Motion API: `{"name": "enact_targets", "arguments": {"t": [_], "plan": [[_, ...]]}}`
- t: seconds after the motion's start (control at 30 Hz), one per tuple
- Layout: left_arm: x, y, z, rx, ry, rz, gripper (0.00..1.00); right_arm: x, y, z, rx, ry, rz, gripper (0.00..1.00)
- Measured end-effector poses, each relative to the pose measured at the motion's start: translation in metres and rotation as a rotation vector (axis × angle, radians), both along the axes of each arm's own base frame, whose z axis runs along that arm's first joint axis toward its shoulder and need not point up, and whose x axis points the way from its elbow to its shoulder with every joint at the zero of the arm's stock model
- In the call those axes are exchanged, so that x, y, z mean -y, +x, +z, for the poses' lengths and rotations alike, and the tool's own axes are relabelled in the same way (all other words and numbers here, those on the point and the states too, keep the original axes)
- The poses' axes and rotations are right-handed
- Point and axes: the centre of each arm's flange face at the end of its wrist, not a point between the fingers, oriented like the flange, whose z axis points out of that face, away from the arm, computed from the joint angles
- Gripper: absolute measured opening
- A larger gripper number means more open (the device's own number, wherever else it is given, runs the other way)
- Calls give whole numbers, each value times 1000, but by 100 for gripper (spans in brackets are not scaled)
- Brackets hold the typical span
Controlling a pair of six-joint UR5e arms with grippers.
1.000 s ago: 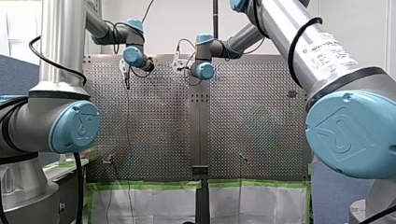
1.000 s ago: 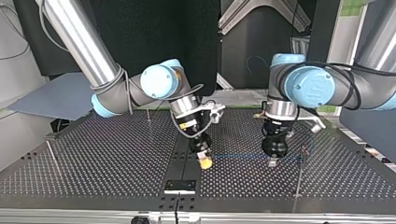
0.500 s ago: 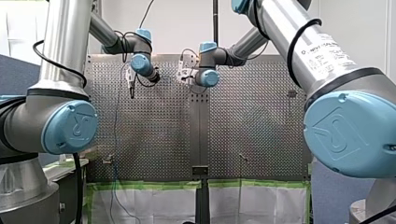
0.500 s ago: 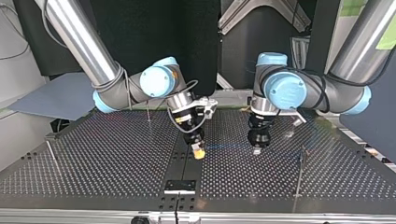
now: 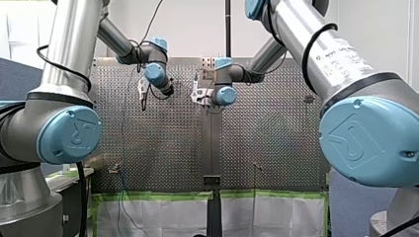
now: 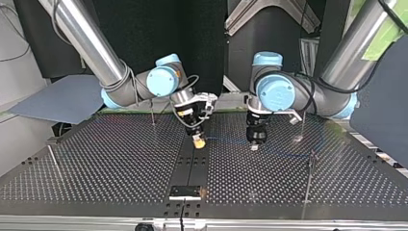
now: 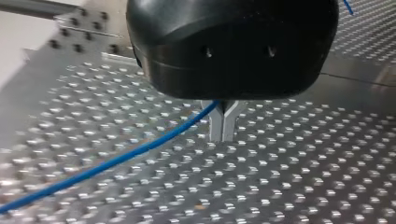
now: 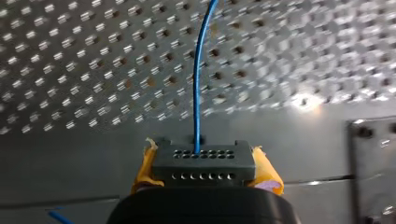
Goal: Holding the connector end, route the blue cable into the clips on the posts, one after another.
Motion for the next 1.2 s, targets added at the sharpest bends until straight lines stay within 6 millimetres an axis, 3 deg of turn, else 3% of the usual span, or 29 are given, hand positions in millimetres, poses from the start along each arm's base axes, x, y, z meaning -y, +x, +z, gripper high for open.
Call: {"name": "enact_targets", "arguments": {"t": [0.2,0.43,0.67,1.0,1.2], "plan": [[12,-5,-23,-36,31,5,0,5,-16,-24,-45,22,-36,0],[19,-11,-37,-44,35,-2,0,6,-27,-42,-87,30,-54,0],[50,-20,-75,-77,58,-54,0,5,-30,-50,-101,34,-56,0],[88,-29,-122,-94,59,-57,0,2,-43,-91,-157,57,-69,0],[92,-30,-128,-93,61,-53,0,2,-57,-112,-156,64,-86,0]]}}
